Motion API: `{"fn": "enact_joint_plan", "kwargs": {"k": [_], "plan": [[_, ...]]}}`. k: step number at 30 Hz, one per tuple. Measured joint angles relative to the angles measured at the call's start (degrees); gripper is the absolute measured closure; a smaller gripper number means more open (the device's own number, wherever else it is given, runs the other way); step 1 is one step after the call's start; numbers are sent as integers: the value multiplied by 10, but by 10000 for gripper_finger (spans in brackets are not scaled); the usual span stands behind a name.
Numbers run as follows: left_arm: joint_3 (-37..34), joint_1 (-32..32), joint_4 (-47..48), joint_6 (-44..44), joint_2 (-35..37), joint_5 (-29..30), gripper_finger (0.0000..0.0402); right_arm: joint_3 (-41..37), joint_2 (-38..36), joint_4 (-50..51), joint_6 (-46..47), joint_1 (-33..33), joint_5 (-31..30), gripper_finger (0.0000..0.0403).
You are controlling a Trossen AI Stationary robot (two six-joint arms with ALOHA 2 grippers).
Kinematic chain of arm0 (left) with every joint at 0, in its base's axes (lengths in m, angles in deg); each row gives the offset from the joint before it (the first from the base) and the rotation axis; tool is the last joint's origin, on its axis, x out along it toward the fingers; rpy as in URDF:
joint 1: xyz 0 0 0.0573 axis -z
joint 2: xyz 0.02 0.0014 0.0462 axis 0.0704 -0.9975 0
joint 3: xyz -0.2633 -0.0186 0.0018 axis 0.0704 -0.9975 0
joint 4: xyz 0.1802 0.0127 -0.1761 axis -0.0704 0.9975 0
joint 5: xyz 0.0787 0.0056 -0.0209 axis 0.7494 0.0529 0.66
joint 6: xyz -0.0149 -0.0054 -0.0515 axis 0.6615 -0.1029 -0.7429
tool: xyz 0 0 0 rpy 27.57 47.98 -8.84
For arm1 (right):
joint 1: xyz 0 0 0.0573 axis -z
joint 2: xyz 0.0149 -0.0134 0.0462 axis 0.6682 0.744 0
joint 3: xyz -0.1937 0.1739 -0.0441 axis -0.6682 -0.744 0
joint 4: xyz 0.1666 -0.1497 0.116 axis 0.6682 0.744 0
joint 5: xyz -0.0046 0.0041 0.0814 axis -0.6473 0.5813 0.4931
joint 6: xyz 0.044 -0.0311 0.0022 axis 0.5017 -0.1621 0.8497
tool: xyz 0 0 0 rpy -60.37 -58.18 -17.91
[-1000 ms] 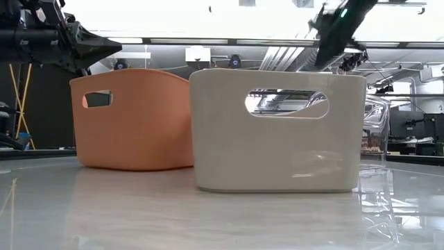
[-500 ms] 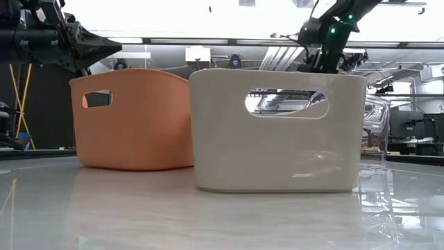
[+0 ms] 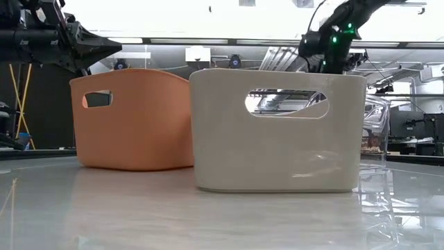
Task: Sort spices by type
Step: Put the right white seasoning bottle into the transparent bin
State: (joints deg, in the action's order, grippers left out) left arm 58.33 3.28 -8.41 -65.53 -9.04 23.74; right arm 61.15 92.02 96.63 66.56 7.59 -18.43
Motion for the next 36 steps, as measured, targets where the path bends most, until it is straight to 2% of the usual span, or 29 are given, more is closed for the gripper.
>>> {"fn": "enact_joint_plan", "kwargs": {"k": [8,22,31,36], "plan": [[0,0,0,0,0,0,401,-20,1,-54,-4,-5,-31,402],[0,0,0,0,0,0,401,-18,41,-65,-30,-3,-26,403],[0,0,0,0,0,0,401,-17,40,-47,-93,-21,57,403],[0,0,0,0,0,0,401,-17,37,1,-120,-41,94,403]]}}
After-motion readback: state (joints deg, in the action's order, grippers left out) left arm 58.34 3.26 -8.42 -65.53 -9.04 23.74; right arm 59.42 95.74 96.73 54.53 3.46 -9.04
